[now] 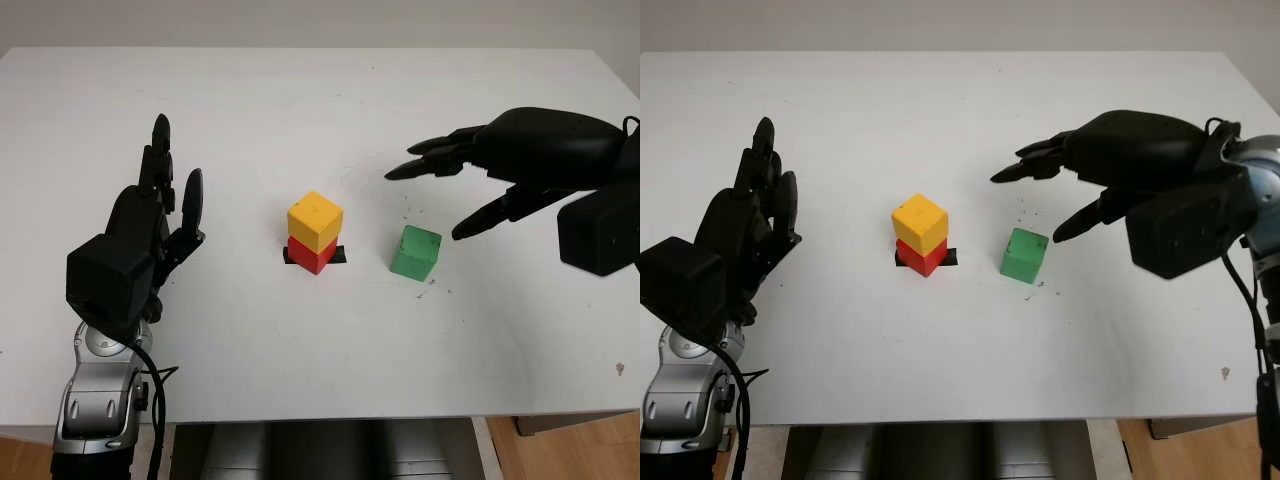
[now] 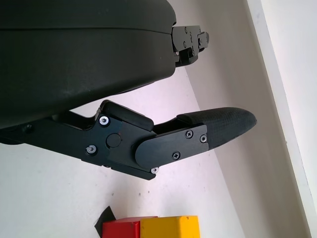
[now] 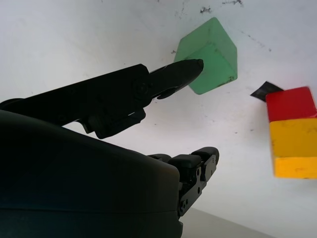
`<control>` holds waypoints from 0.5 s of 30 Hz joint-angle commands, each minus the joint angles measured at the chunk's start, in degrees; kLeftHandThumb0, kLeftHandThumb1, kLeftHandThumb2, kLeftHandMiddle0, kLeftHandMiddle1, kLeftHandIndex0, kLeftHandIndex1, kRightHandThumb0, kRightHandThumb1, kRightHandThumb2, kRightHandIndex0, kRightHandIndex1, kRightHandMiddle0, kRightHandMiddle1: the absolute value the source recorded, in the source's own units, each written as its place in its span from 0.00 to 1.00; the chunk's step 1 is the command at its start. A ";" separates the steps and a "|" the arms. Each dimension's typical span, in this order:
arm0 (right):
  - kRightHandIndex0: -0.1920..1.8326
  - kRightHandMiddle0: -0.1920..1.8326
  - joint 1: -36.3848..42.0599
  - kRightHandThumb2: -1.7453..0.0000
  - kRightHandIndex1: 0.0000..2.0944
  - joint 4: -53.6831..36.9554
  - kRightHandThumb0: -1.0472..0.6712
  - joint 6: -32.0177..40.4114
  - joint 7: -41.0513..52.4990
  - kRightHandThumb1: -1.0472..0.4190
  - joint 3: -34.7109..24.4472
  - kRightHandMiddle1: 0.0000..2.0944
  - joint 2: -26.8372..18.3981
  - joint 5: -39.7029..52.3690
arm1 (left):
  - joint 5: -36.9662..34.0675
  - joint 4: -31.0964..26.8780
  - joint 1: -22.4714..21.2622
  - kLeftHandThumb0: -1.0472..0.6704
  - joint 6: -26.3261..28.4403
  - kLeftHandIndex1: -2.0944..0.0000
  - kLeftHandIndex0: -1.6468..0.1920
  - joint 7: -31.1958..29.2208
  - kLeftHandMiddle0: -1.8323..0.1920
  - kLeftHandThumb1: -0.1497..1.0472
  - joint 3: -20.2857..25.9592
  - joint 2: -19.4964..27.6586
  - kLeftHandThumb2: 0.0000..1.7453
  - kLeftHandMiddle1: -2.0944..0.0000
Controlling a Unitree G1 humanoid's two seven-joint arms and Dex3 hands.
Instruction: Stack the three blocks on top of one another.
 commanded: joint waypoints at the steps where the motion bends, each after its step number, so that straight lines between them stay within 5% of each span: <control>1: 0.23 0.28 0.59 0.97 0.03 -0.95 0.40 -2.37 -1.64 0.07 0.43 0.05 -1.42 -1.18 | 0.26 0.01 -0.50 0.13 0.20 0.97 0.96 0.19 0.97 1.00 -0.31 0.26 0.39 0.97; 15: 0.22 0.30 -1.82 0.97 0.02 1.69 0.42 -12.21 -7.65 0.07 3.98 0.05 -2.84 -9.20 | 1.16 -0.63 -0.25 0.13 1.11 0.97 0.96 0.47 0.97 1.00 -0.61 0.25 0.39 0.97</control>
